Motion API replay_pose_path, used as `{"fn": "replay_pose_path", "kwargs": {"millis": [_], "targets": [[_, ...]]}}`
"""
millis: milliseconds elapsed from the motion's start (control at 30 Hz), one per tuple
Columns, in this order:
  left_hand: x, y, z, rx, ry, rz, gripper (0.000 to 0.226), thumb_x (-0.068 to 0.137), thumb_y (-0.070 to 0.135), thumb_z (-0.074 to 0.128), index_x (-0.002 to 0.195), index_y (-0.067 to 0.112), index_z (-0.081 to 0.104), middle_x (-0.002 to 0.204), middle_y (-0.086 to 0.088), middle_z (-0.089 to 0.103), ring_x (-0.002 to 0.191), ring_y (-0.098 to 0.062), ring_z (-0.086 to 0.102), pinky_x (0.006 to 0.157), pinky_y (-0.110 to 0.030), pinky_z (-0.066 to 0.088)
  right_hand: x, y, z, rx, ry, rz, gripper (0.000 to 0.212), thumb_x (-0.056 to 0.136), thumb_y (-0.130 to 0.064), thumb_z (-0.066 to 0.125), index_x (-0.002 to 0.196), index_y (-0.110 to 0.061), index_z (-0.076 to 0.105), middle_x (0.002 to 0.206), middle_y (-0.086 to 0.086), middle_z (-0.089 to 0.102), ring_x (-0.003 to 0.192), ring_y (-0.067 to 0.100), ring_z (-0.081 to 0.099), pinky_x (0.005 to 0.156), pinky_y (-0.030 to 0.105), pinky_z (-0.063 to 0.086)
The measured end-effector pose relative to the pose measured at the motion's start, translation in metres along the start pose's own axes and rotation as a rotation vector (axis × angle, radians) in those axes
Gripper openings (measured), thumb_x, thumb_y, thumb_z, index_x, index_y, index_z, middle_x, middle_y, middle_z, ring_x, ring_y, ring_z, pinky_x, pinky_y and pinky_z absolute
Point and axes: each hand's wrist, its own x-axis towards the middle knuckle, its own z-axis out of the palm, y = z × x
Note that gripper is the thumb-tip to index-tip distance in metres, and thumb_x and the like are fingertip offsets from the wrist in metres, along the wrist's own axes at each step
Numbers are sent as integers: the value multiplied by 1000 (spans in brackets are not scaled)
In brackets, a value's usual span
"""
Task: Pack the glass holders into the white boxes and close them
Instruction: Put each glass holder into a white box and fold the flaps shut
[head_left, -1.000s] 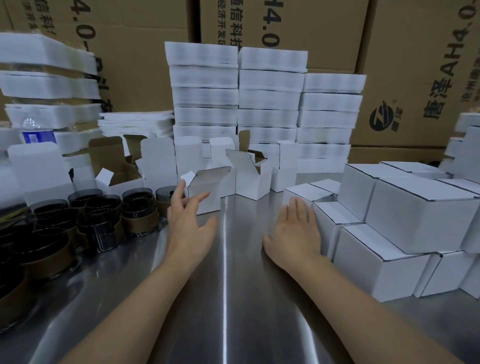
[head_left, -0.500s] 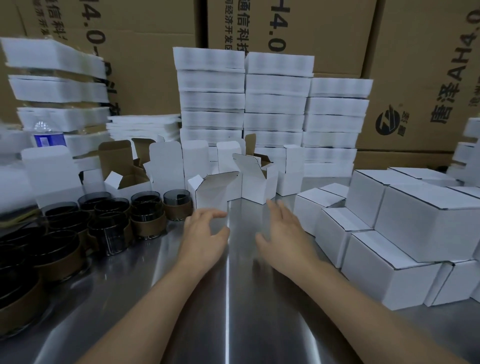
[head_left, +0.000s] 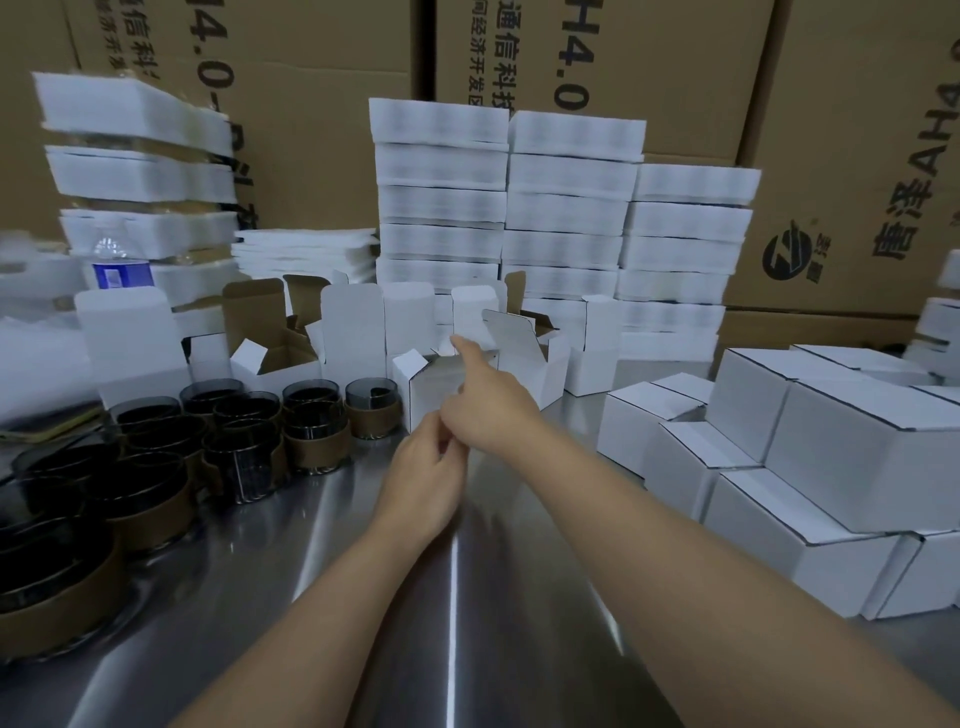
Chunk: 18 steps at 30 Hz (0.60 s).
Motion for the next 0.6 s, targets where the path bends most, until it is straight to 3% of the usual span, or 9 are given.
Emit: {"fn": "replay_pose_path", "kwargs": {"millis": [67, 133, 233, 367, 433, 500, 533, 600], "targets": [[1, -1, 0, -12, 17, -9, 13, 96, 27, 44, 99, 22, 56, 95, 11, 61, 93, -10, 55, 67, -20, 38, -2, 7, 3, 7, 29, 42, 63, 85, -19, 48, 144, -26, 29, 127, 4, 56, 113, 26, 53, 86, 32, 43], [0, -1, 0, -47, 38, -17, 8, 94, 26, 47, 98, 25, 54, 100, 7, 62, 97, -12, 55, 73, -26, 39, -6, 17, 3, 20, 97, 71, 56, 84, -24, 52, 138, -25, 39, 130, 0, 55, 114, 22, 53, 85, 30, 42], [0, 1, -1, -67, 88, -27, 12, 89, 19, 55, 93, 27, 47, 103, 3, 58, 98, -15, 54, 78, -27, 37, -15, 34, -5, 118, 212, 71, 47, 80, -34, 60, 125, -29, 49, 114, -7, 60, 99, 14, 54, 74, 25, 39], [0, 4, -4, 12, 156, -8, 25, 84, 9, 56, 98, 25, 43, 106, 4, 48, 99, -13, 46, 79, -24, 32, -34, 60, -19, 273, 392, 56, 32, 75, -49, 67, 101, -35, 53, 73, -19, 54, 70, -1, 50, 57, 13, 35], [-1, 4, -4, 38, 168, 21, 25, 85, 8, 55, 101, 24, 43, 105, 7, 44, 103, -12, 41, 83, -24, 30, -42, 73, -25, 380, 513, 63, 20, 77, -39, 68, 93, -33, 58, 60, -18, 53, 54, -1, 49, 48, 11, 34], [-1, 4, -4, 50, 166, 50, 23, 87, 10, 54, 102, 25, 43, 105, 9, 42, 107, -11, 38, 85, -23, 28, -49, 82, -32, 494, 576, 82, 17, 78, -23, 65, 88, -35, 59, 64, -21, 57, 49, -1, 48, 48, 8, 39], [-1, 5, -4, 45, 162, 62, 23, 88, 11, 54, 102, 26, 43, 106, 10, 42, 108, -10, 38, 86, -23, 28, -52, 84, -35, 561, 582, 96, 23, 79, -16, 62, 89, -36, 58, 73, -21, 59, 54, 0, 52, 57, 11, 47], [-2, 5, -4, 14, 140, 71, 24, 89, 15, 56, 105, 29, 43, 105, 13, 42, 111, -11, 40, 88, -25, 31, -54, 85, -41, 711, 585, 137, 35, 82, -7, 57, 98, -38, 56, 89, -18, 60, 64, 4, 63, 74, 31, 58]]}}
